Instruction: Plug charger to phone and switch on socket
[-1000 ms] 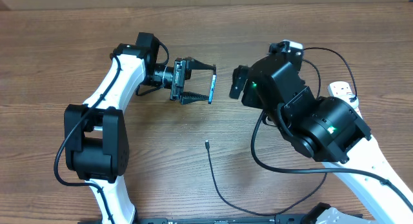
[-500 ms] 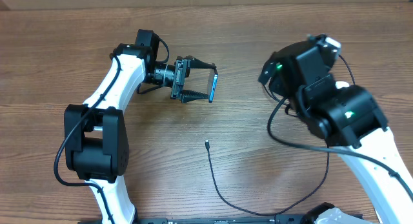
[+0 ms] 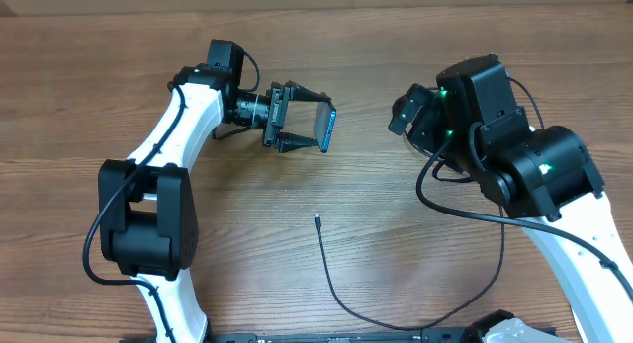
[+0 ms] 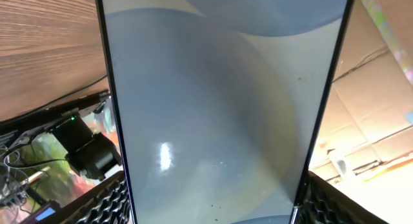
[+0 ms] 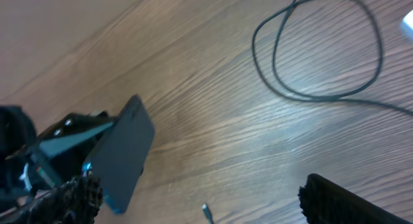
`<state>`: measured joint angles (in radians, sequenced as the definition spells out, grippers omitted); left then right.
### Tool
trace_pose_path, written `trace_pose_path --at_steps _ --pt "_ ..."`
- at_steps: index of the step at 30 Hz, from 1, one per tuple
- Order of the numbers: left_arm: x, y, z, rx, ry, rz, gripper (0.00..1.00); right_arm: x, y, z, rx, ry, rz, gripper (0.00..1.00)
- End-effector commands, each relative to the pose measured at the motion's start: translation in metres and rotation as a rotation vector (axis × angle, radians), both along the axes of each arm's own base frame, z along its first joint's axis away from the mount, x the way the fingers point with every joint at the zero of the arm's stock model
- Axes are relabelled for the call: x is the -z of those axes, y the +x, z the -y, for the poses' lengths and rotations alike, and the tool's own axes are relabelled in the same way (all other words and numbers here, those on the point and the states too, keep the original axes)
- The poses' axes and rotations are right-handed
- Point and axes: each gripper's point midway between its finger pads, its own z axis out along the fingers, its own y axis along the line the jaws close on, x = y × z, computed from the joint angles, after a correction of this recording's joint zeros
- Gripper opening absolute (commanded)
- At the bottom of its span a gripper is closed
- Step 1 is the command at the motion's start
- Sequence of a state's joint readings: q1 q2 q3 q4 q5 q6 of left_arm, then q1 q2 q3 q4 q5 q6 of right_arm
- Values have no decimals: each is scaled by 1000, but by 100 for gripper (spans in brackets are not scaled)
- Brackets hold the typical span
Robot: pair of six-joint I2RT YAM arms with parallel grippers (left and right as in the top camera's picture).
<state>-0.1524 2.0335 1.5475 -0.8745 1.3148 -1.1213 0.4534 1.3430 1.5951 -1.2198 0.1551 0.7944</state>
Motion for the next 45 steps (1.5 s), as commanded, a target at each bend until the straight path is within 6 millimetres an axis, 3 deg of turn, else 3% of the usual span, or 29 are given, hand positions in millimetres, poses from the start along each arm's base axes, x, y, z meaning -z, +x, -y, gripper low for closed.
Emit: trace_pose_path --at_steps 1,5,11,17,22,25,31,40,43,45 --pt "-10 4 1 -5 -18 -4 70 -6 1 -13 -49 42 5 98" --pt "-10 4 1 -5 -20 -8 70 1 -1 -46 -272 -3 11 98" --pt "-10 4 1 -5 -22 -12 70 15 5 -71 -314 -56 11 95" --pt "-14 3 2 0 -45 -15 70 14 8 -93 -360 -36 45 93" --pt "-13 3 1 -1 -38 -14 70 11 -1 -114 -456 -32 66 93" --pt "-14 3 2 1 -44 -14 70 14 -2 -116 -454 -38 61 99" --pt "-18 1 4 14 -71 0 70 15 22 -66 -111 -91 66 100" --pt "-23 0 4 24 -100 10 70 21 50 19 117 -115 16 100" --pt "-23 0 4 24 -100 10 71 26 49 35 151 -105 -19 100" --pt "-23 0 4 24 -100 10 70 30 45 32 121 -69 -55 100"
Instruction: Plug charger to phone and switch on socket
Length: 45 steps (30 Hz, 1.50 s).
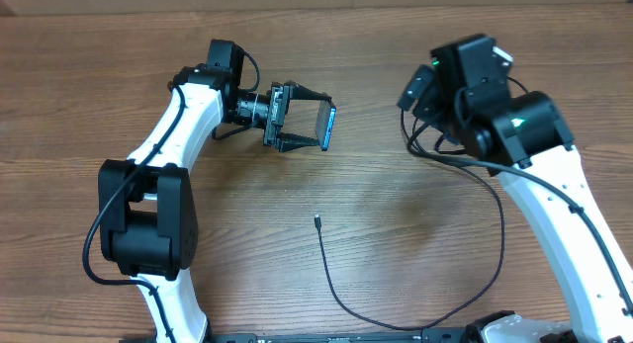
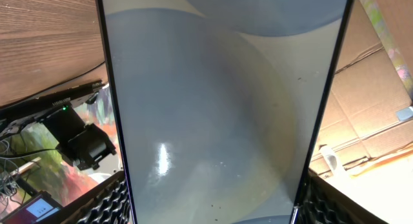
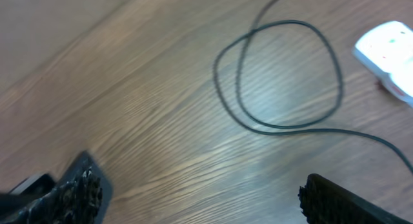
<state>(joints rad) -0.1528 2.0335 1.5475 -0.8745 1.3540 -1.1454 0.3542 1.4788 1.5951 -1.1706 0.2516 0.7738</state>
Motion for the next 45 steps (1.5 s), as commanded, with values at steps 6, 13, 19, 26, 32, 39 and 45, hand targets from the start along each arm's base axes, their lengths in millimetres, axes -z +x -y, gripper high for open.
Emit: trace_pose_path --at_steps 6,13,19,26,32,39,45 --pt "-17 2 3 19 -65 40 70 -12 -13 -67 -488 188 -11 100" --pt "-17 2 3 19 -65 40 70 -31 -19 -106 -696 293 62 100" --pt "-17 2 3 19 -65 40 70 -34 -32 -138 -780 259 89 100" --pt "-17 2 3 19 -65 40 71 -26 -22 -131 -503 81 118 100" --pt "-17 2 3 19 -65 39 70 -19 -28 -146 -500 74 106 99" --pt "-17 2 3 19 -65 39 70 6 -18 -153 -468 27 64 96" --pt "-17 2 3 19 -65 39 71 6 -14 -157 -464 37 76 93"
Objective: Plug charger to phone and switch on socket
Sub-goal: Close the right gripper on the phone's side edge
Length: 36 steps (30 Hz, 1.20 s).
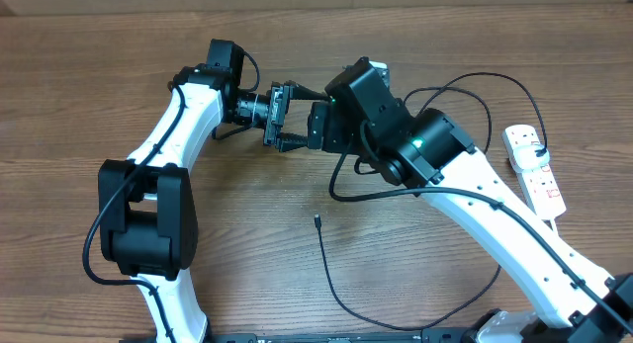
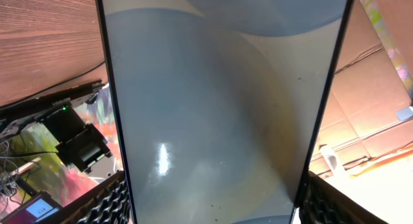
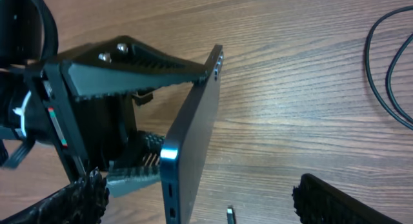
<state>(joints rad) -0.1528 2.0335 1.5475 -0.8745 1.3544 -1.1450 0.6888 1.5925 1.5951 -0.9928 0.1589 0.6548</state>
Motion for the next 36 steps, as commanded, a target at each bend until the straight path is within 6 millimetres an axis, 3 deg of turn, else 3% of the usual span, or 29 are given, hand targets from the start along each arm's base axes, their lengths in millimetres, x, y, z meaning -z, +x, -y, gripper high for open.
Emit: trace_pose_path --at_steps 1,10,18,25,36 --pt "-17 2 3 19 -65 39 71 -14 4 -1 20 19 41 92" --pt "-17 2 3 18 -65 39 71 -12 -1 -10 6 24 35 91" --pt "-20 1 3 23 -84 36 70 3 3 -13 47 -30 35 87" --pt "-20 1 3 23 -83 36 70 11 12 -10 92 -60 47 72" --pt "-20 1 3 23 -83 36 71 8 17 -11 101 -50 71 60"
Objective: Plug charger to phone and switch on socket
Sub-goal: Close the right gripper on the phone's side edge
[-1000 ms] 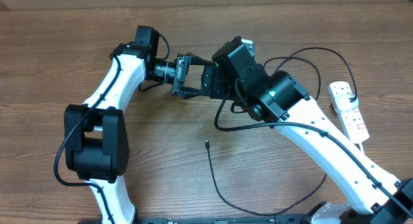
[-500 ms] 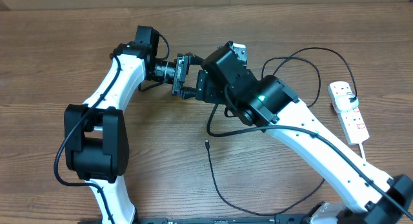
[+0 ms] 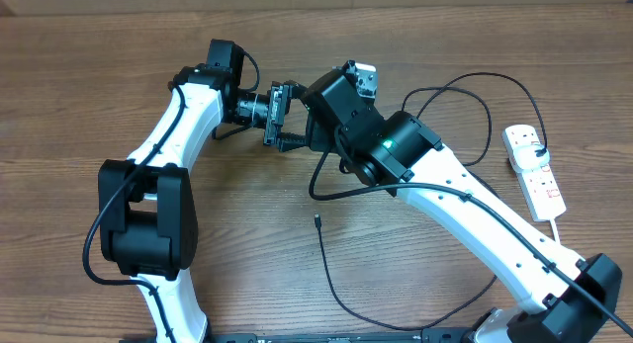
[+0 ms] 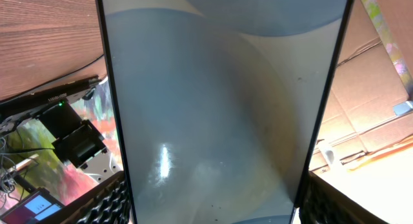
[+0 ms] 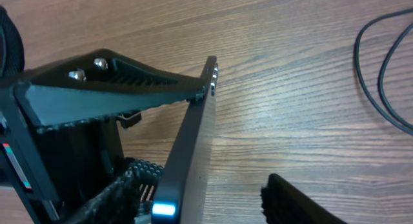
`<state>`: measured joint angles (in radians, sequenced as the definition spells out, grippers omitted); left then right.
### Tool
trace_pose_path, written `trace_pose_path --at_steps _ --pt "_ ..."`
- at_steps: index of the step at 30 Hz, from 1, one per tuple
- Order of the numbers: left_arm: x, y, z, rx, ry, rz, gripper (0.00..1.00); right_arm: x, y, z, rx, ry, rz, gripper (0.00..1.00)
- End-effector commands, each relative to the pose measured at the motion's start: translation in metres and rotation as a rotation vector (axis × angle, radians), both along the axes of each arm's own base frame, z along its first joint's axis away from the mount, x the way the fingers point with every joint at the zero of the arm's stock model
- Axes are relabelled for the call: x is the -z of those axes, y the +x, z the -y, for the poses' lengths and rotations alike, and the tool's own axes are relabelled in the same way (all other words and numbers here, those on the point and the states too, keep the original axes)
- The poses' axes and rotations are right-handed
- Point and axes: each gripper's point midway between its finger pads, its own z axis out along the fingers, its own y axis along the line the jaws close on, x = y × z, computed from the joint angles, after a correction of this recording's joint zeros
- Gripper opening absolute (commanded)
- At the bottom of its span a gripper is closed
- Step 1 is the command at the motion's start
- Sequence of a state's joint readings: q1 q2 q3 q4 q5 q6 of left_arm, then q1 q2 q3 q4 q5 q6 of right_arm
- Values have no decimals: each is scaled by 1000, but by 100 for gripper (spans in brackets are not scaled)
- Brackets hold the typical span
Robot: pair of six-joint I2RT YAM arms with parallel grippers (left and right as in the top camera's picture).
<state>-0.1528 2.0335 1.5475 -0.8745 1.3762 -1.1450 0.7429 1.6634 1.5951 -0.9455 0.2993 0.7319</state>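
The phone (image 4: 219, 101) is held upright above the table, screen filling the left wrist view, with my left gripper (image 4: 216, 193) shut on its two long edges. In the right wrist view the phone (image 5: 193, 140) stands edge-on between the fingers of my open right gripper (image 5: 206, 201), nearer the left finger, with a gap to the right finger (image 5: 303, 201). From overhead the right gripper (image 3: 309, 121) covers the phone. The charger plug (image 3: 316, 221) lies loose on the table at the end of its black cable (image 3: 334, 284). The white socket strip (image 3: 532, 173) lies at the far right.
A black cord loop (image 3: 465, 96) lies between the right arm and the socket strip. The right arm (image 3: 445, 205) stretches diagonally across the wooden table (image 3: 79, 86), passing near the cable. The left arm (image 3: 168, 145) stands at the left.
My right gripper has come closer to the phone, so the phone's edge now stands between its fingers, which look less far apart. The left gripper and the charger plug have not moved.
My left gripper has held the phone upright throughout. The right gripper was first off to the right of the phone, then further right, facing the cord loop and socket. It then reached across to face the phone's edge, and now straddles it.
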Motion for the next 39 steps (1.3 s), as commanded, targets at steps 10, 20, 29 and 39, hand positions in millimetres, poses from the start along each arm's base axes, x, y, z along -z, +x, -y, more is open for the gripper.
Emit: trace_pose_path --at_steps 10,20,29,39 --pt "-16 2 2 18 -62 39 71 -7 5 -2 10 4 29 48" --pt "-16 2 2 18 -62 40 71 7 9 -7 2 -10 4 47" --pt "-15 2 2 17 -54 47 71 5 10 -9 1 -2 13 45" --pt "-12 3 2 16 -38 71 71 5 10 -10 -4 3 8 44"
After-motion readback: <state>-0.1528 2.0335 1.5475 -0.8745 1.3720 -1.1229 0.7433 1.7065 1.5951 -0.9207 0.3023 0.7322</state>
